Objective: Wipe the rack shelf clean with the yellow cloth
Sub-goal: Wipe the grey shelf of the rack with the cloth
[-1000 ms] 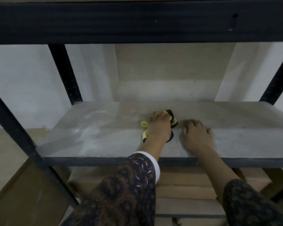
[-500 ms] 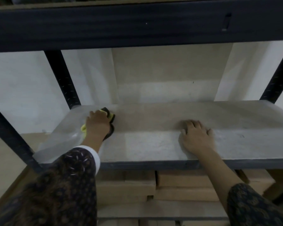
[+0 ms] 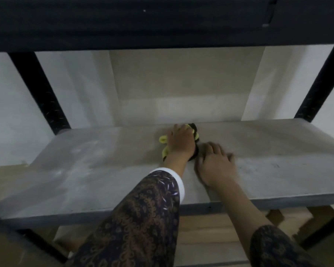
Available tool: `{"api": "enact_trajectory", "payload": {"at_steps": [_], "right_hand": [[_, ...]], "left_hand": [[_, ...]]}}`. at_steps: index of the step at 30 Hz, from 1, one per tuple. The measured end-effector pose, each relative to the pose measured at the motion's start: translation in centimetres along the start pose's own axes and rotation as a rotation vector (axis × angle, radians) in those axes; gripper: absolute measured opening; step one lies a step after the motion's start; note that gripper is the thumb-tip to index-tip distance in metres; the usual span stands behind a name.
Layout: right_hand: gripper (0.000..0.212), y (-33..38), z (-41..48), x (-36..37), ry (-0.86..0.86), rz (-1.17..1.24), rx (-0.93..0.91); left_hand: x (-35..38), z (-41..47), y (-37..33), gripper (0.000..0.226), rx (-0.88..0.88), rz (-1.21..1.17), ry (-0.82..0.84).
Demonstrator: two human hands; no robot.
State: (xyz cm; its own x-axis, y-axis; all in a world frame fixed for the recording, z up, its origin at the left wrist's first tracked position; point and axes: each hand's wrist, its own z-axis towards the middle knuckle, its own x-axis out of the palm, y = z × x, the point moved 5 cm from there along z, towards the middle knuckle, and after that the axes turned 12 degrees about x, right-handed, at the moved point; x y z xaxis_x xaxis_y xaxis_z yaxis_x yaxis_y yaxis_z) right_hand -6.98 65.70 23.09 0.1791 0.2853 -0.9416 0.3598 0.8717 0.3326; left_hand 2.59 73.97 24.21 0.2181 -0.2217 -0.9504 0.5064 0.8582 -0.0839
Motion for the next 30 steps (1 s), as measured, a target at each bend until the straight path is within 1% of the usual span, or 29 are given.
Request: {"api": "enact_trajectory", "payload": {"at_steps": [3, 5, 10, 17, 21, 23, 25, 26, 28, 30], "right_hand": [[0.053, 0.0, -0.1, 0.2, 0.005, -0.025, -0.001], [0.055, 0.0, -0.1, 0.2, 0.018, -0.031, -0.004], [0.054, -0.2, -0.2, 0.0, 0.034, -0.016, -0.005], [0.056, -0.2, -0.4, -0.2, 0.046, 0.003, -0.011], [0.056, -0.3, -0.4, -0.1, 0.038, 0.004, -0.012], [0.056, -0.2, -0.3, 0.0, 0.04, -0.005, -0.01], [0.056, 0.0, -0.3, 0.0, 0.046, -0.011, -0.012], [0.055, 0.0, -0.3, 0.0, 0.046, -0.013, -0.012], [0.054, 0.1, -0.3, 0.0, 0.034, -0.029, -0.009], [0.053, 0.2, -0.4, -0.1, 0.026, -0.057, -0.01]], "left_hand": [[0.1, 0.5, 1.7, 0.035, 0.005, 0.071, -0.03], [-0.2, 0.5, 3.7, 0.034, -0.028, 0.111, -0.031], [-1.2, -1.0, 10.1, 0.035, -0.196, 0.144, -0.025], [-3.6, -5.7, 17.8, 0.035, -0.375, 0.197, 0.018], [-6.0, -8.3, 20.0, 0.031, -0.498, 0.223, 0.04], [-7.5, -8.4, 19.1, 0.03, -0.472, 0.197, -0.015], [-8.3, -7.6, 15.6, 0.026, -0.373, 0.089, -0.104], [-8.4, -7.0, 13.0, 0.023, -0.313, 0.042, -0.118], [-7.1, -6.4, 7.3, 0.025, -0.172, 0.009, -0.048], [-4.3, -7.0, 3.3, 0.04, -0.055, -0.028, 0.132]]}}
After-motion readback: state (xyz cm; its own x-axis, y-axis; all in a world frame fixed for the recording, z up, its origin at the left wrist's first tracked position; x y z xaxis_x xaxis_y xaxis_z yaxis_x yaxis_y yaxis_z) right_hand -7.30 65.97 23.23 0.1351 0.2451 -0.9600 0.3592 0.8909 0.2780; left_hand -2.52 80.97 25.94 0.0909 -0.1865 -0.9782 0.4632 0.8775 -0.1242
